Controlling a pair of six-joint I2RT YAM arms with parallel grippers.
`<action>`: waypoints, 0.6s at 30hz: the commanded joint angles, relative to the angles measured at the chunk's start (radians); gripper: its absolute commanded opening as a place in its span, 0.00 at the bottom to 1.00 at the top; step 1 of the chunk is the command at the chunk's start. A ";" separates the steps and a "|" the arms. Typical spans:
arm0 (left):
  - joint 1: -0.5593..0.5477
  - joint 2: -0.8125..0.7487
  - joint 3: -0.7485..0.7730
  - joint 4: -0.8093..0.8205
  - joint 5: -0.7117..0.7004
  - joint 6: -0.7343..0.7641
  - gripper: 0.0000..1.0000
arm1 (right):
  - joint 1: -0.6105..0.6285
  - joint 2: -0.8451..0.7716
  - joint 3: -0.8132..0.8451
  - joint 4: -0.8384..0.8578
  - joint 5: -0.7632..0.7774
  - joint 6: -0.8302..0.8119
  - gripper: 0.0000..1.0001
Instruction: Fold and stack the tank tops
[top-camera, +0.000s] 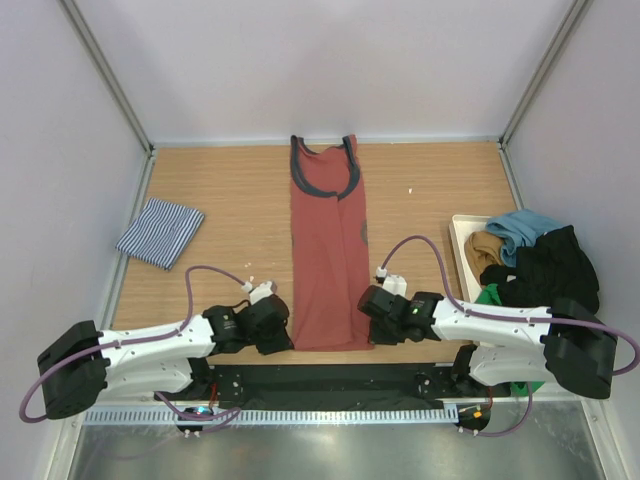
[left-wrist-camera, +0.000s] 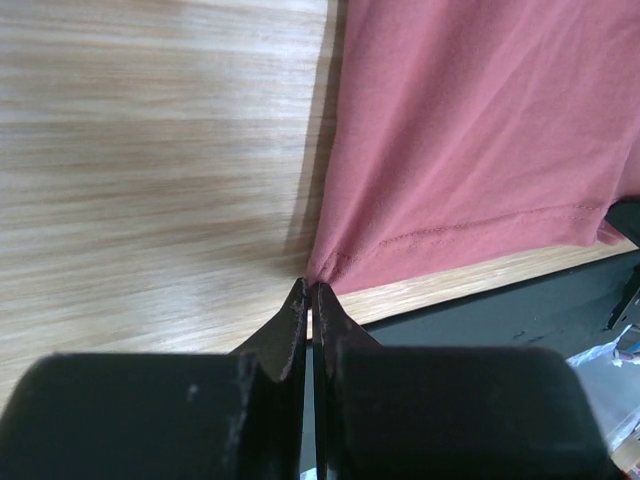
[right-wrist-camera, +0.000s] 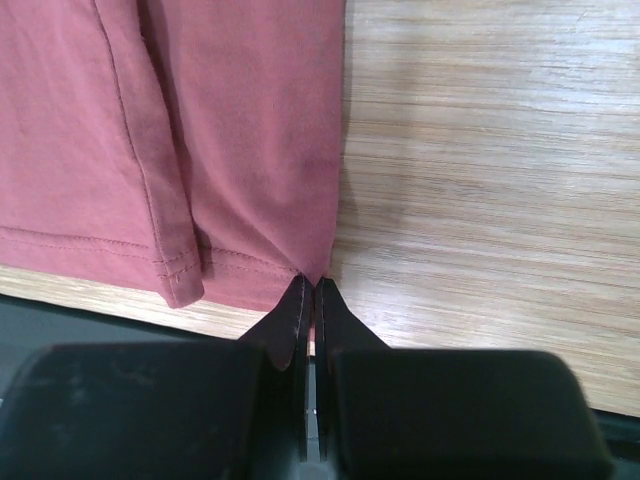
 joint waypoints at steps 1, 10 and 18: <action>-0.031 0.000 0.003 -0.041 -0.029 -0.034 0.01 | 0.010 -0.013 -0.006 -0.027 0.013 -0.009 0.01; -0.099 0.089 0.078 -0.041 -0.054 -0.051 0.02 | 0.047 -0.002 0.027 -0.020 -0.003 -0.003 0.01; -0.102 0.010 0.116 -0.122 -0.092 -0.054 0.00 | 0.052 -0.046 0.125 -0.151 0.062 -0.035 0.01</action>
